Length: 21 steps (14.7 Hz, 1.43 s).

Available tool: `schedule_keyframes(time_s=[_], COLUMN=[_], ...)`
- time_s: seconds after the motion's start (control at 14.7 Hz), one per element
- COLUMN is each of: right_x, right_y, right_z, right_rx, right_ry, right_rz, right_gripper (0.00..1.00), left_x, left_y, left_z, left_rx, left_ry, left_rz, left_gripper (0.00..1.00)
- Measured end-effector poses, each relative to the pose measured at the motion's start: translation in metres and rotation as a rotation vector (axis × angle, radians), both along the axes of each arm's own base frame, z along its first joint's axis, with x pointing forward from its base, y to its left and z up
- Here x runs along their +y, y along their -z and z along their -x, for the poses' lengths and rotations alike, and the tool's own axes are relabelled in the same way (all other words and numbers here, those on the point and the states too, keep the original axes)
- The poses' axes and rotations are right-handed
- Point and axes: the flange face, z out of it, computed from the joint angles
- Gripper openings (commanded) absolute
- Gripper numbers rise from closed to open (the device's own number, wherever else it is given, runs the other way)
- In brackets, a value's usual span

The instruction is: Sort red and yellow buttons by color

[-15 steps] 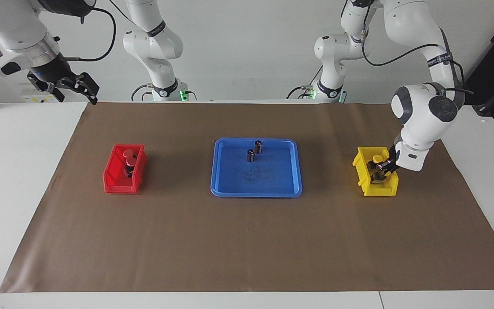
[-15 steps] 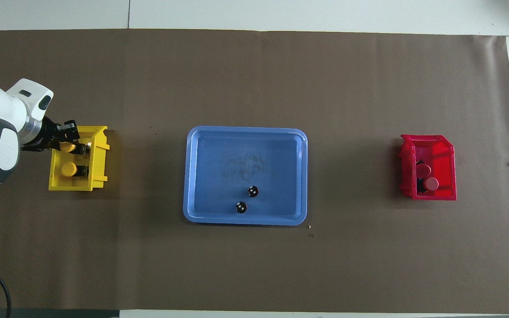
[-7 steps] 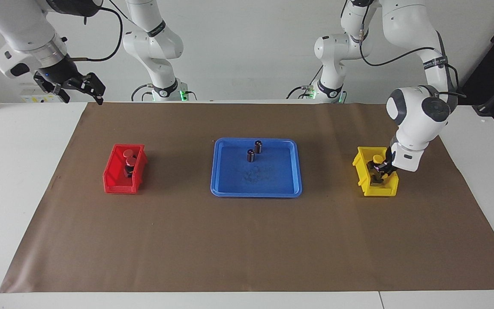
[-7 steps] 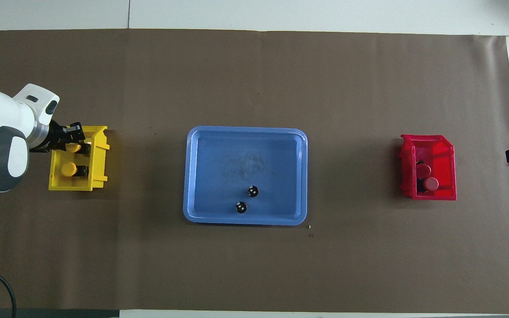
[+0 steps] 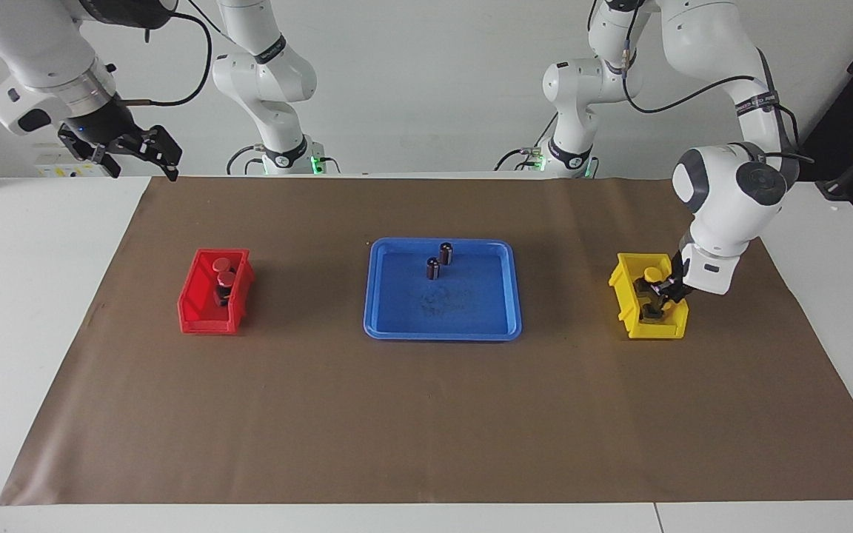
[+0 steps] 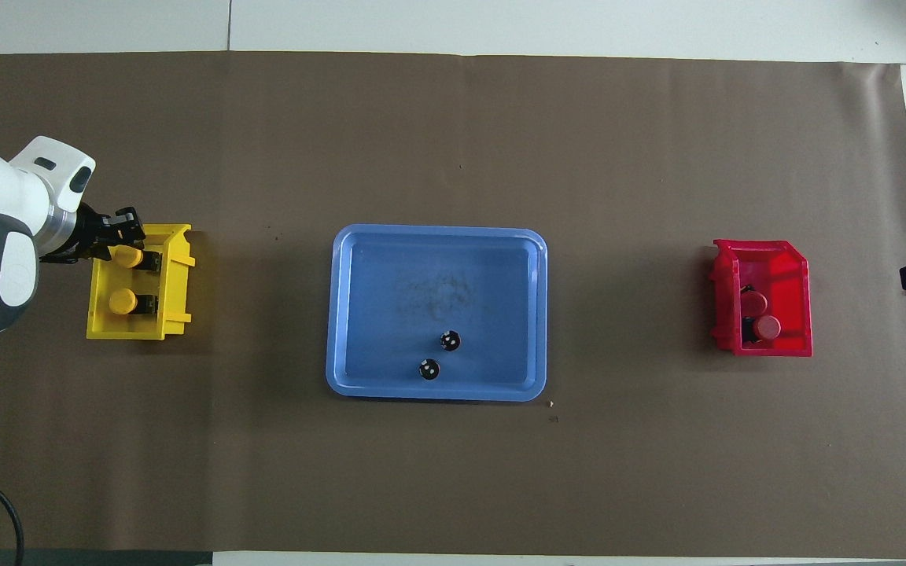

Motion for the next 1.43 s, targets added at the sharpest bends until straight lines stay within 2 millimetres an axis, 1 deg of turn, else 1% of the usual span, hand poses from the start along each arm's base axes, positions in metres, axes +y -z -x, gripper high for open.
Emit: schedule_keyframes(time_s=[0.07, 0.14, 0.2, 0.27, 0.48, 0.54, 0.68, 0.75, 0.95, 1.09, 1.15, 1.29, 1.43], right_x=[0.0, 0.0, 0.0, 0.0, 0.0, 0.0, 0.0, 0.0, 0.0, 0.0, 0.0, 0.0, 0.0], right_y=[0.0, 0.0, 0.0, 0.0, 0.0, 0.0, 0.0, 0.0, 0.0, 0.0, 0.0, 0.0, 0.0], right_z=[0.0, 0.0, 0.0, 0.0, 0.0, 0.0, 0.0, 0.0, 0.0, 0.0, 0.0, 0.0, 0.0], right_rx=[0.0, 0.0, 0.0, 0.0, 0.0, 0.0, 0.0, 0.0, 0.0, 0.0, 0.0, 0.0, 0.0], right_ry=[0.0, 0.0, 0.0, 0.0, 0.0, 0.0, 0.0, 0.0, 0.0, 0.0, 0.0, 0.0, 0.0], right_rz=[0.0, 0.0, 0.0, 0.0, 0.0, 0.0, 0.0, 0.0, 0.0, 0.0, 0.0, 0.0, 0.0], right_gripper=[1.0, 1.0, 1.0, 1.0, 1.0, 1.0, 1.0, 1.0, 1.0, 1.0, 1.0, 1.0, 1.0], left_x=[0.0, 0.0, 0.0, 0.001, 0.003, 0.003, 0.0, -0.004, -0.022, -0.038, -0.043, -0.043, -0.038], left_y=[-0.001, -0.003, -0.008, -0.018, -0.063, -0.075, -0.095, -0.109, -0.156, -0.18, -0.193, -0.219, -0.242], left_z=[0.0, -0.001, -0.003, -0.005, -0.014, -0.015, -0.014, -0.012, 0.007, 0.022, 0.029, 0.039, 0.044], left_rx=[-0.001, -0.003, -0.002, 0.005, 0.019, 0.013, 0.009, 0.0, -0.04, -0.046, -0.05, -0.042, -0.025], left_ry=[0.0, 0.0, -0.001, 0.008, 0.108, 0.126, 0.144, 0.148, 0.166, 0.194, 0.21, 0.266, 0.316], left_rz=[0.0, 0.0, -0.001, -0.002, -0.007, -0.008, -0.008, -0.009, 0.025, 0.028, 0.027, 0.024, 0.023], left_gripper=[0.52, 0.54, 0.68, 1.0, 1.0, 1.0, 1.0, 1.0, 1.0, 1.0, 1.0, 1.0, 1.0])
